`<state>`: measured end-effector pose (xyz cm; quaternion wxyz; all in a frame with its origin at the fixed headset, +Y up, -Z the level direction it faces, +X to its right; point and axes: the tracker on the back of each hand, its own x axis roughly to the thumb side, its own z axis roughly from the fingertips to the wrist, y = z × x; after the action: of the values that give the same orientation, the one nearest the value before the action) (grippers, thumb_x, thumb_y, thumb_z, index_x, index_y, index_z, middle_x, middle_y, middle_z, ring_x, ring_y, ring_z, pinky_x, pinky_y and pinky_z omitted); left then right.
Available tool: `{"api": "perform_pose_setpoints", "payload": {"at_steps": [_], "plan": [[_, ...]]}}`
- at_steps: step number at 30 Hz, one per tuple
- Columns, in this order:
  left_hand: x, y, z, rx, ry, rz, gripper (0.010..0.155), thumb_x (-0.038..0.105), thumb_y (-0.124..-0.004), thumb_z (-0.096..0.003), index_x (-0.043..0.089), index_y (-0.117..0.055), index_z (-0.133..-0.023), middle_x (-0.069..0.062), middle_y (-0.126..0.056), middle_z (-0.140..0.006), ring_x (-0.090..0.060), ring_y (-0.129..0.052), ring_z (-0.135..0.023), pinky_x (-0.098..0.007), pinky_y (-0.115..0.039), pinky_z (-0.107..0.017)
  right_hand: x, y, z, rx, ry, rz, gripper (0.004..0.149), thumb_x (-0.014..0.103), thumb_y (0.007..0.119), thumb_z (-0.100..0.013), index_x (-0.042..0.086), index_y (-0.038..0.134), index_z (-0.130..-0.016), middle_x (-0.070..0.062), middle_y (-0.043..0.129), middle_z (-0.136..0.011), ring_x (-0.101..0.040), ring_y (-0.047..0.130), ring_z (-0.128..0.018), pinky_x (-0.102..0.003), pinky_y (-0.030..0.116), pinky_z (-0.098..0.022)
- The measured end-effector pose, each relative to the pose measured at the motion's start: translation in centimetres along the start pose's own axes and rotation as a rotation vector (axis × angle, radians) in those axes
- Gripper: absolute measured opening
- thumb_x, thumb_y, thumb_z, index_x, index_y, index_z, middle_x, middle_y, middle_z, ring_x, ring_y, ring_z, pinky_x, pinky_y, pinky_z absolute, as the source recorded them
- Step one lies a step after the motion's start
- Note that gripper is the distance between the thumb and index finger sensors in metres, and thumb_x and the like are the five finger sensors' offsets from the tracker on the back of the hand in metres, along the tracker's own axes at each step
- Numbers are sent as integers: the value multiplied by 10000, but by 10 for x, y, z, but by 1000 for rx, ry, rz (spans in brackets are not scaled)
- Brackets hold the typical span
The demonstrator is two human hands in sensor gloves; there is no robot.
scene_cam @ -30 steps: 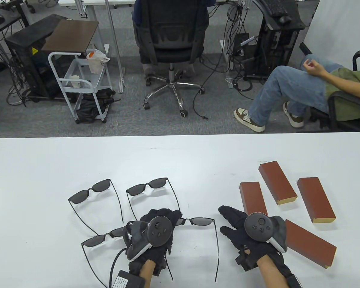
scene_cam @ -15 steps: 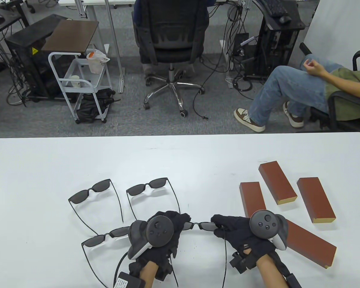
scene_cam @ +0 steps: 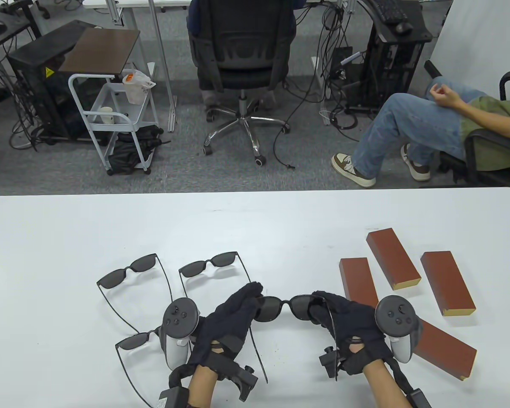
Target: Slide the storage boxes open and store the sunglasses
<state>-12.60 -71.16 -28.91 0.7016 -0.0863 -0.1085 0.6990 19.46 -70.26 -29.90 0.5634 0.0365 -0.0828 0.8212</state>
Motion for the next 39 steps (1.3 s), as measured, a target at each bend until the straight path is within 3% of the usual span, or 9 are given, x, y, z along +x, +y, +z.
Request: {"api": "perform_pose_setpoints", "payload": {"at_steps": [4, 12, 15, 19, 23, 30, 32, 35, 39], "plan": [[-7, -2, -1, -43, -4, 171, 667, 635, -613, -502, 323, -598, -1091, -77, -678, -1101, -338, -758, -897, -524, -689, -597, -2, 2, 4, -34, 103, -116, 439, 373, 951, -298, 163, 880, -676, -13, 1103, -434, -196, 1137, -317, -335, 985, -218], [-13, -6, 0, -26, 49, 157, 679, 609, -545, -517, 290, -511, -1115, -110, -668, -1097, -329, -788, -876, -505, -719, -577, -4, 3, 12, -97, 228, -153, 517, 369, 939, -317, 104, 794, -737, -9, 1100, -390, -187, 1144, -260, -325, 991, -171], [-18, -8, 0, -23, 78, 200, 668, 598, -536, -524, 283, -511, -1113, -114, -674, -1088, -322, -802, -858, -494, -729, -564, -6, 5, 14, -109, 217, -171, 542, 368, 917, -336, 206, 714, -811, -8, 1081, -403, -186, 1128, -276, -332, 976, -193], [-20, -8, 1, 13, 103, 223, 646, 585, -566, -535, 271, -554, -1098, -115, -709, -1061, -303, -850, -806, -476, -758, -530, -5, 7, 14, -118, 172, -179, 492, 362, 894, -353, 265, 723, -804, -16, 1076, -405, -187, 1122, -282, -337, 971, -199], [-22, -7, 3, 39, 138, 229, 624, 570, -599, -542, 263, -588, -1084, -108, -742, -1032, -279, -881, -770, -456, -782, -506, -4, 10, 13, -94, 137, -162, 453, 365, 881, -361, 241, 767, -782, -21, 1079, -399, -191, 1122, -283, -343, 967, -204], [-22, -5, 5, 85, 154, 231, 613, 570, -607, -543, 265, -607, -1075, -99, -763, -1017, -269, -895, -750, -446, -791, -492, -4, 12, 9, -15, 4, -168, 534, 385, 890, -335, 194, 731, -807, -37, 1063, -471, -217, 1109, -361, -360, 959, -259], [-23, -4, 6, 94, 157, 239, 616, 572, -604, -543, 263, -599, -1077, -97, -764, -1017, -268, -896, -750, -445, -792, -492, -4, 15, 7, 43, -37, -201, 601, 420, 891, -327, 180, 683, -838, -59, 1039, -546, -246, 1091, -433, -377, 946, -311], [-22, -4, 7, 118, 166, 235, 618, 568, -610, -543, 256, -596, -1076, -100, -767, -1012, -268, -898, -744, -447, -793, -487, -5, 20, 7, 129, -86, -254, 790, 581, 864, -291, 155, 585, -895, -105, 974, -674, -305, 1035, -560, -416, 908, -404], [-19, 1, 8, 176, 176, 179, 592, 527, -677, -537, 236, -642, -1051, -102, -817, -960, -248, -944, -660, -425, -822, -425, -6, 26, 8, 175, -92, -354, 888, 729, 731, -289, 130, 554, -920, -154, 935, -728, -366, 991, -614, -461, 873, -442]]}}
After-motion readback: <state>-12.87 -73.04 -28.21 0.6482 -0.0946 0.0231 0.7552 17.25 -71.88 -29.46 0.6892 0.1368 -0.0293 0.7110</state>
